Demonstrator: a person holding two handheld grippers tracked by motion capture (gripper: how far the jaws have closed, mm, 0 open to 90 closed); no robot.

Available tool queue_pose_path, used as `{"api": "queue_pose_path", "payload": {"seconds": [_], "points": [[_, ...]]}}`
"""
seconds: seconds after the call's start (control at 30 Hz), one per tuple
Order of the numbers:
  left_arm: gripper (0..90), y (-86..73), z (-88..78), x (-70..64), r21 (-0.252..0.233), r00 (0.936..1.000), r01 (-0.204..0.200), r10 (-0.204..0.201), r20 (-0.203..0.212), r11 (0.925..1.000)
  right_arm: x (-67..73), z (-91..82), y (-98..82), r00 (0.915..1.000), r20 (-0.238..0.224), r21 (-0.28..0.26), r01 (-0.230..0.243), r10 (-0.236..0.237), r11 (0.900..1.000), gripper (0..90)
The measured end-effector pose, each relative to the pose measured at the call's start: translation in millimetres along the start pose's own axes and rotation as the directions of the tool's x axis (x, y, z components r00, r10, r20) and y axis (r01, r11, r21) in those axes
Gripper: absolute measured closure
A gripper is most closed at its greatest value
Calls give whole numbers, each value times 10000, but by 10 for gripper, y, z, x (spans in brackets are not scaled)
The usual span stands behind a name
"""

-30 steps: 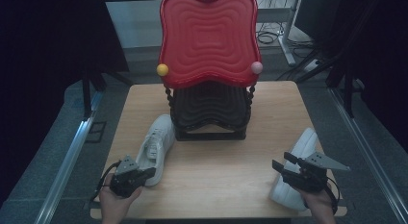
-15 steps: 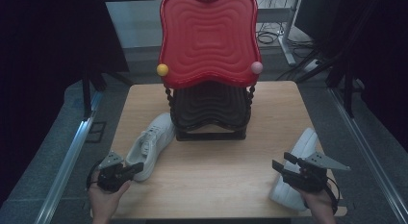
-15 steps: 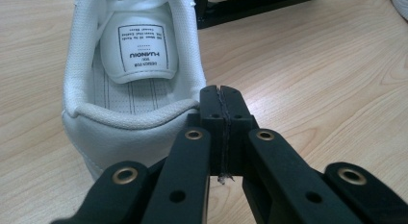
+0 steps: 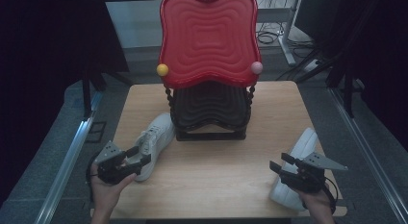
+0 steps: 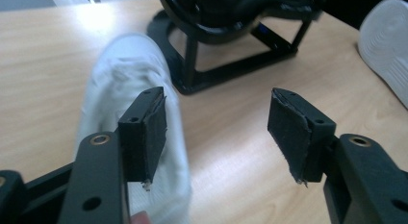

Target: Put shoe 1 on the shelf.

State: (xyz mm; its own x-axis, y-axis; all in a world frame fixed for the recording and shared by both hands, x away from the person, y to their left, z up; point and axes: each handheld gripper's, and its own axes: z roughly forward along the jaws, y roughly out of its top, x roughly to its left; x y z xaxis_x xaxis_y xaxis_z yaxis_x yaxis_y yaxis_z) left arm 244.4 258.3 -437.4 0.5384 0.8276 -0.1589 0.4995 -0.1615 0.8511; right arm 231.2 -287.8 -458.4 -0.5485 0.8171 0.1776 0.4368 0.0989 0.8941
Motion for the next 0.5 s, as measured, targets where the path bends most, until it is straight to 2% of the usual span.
{"api": "queue_pose_path", "payload": {"seconds": [0.1,0.23,0.27,0.3,0.33,0.37,0.43,0.47,0.5], "points": [[394,54,7,65,-58,9999,164,-164,1,9998,-9,-5,-3,10000,18,7,-36,36,10000,394],[399,210,55,269,-228,9985,507,-512,-213,9985,-13,-12,1,10000,27,-8,-56,56,10000,394],[400,210,55,269,-228,9985,507,-512,-213,9985,-13,-12,1,10000,27,-8,-56,56,10000,394],[400,266,98,375,-267,9969,617,-629,-470,9977,-9,-4,0,10000,34,11,-17,17,10000,393],[400,266,98,375,-267,9969,617,-629,-470,9977,-9,-4,0,10000,34,11,-17,17,10000,393],[397,302,160,487,-197,9947,756,-767,-690,9969,-8,4,-3,10000,58,40,20,-20,10000,391],[371,314,238,578,-17,9955,602,-601,-733,9982,-8,11,-5,10000,64,53,13,-13,10000,389],[359,314,238,578,-17,9955,602,-601,-733,9982,-10,12,-6,10000,57,75,7,-8,10000,388],[338,311,287,618,216,9957,552,-534,-763,9982,-11,16,-7,10000,63,77,-11,10,10000,388]]}}
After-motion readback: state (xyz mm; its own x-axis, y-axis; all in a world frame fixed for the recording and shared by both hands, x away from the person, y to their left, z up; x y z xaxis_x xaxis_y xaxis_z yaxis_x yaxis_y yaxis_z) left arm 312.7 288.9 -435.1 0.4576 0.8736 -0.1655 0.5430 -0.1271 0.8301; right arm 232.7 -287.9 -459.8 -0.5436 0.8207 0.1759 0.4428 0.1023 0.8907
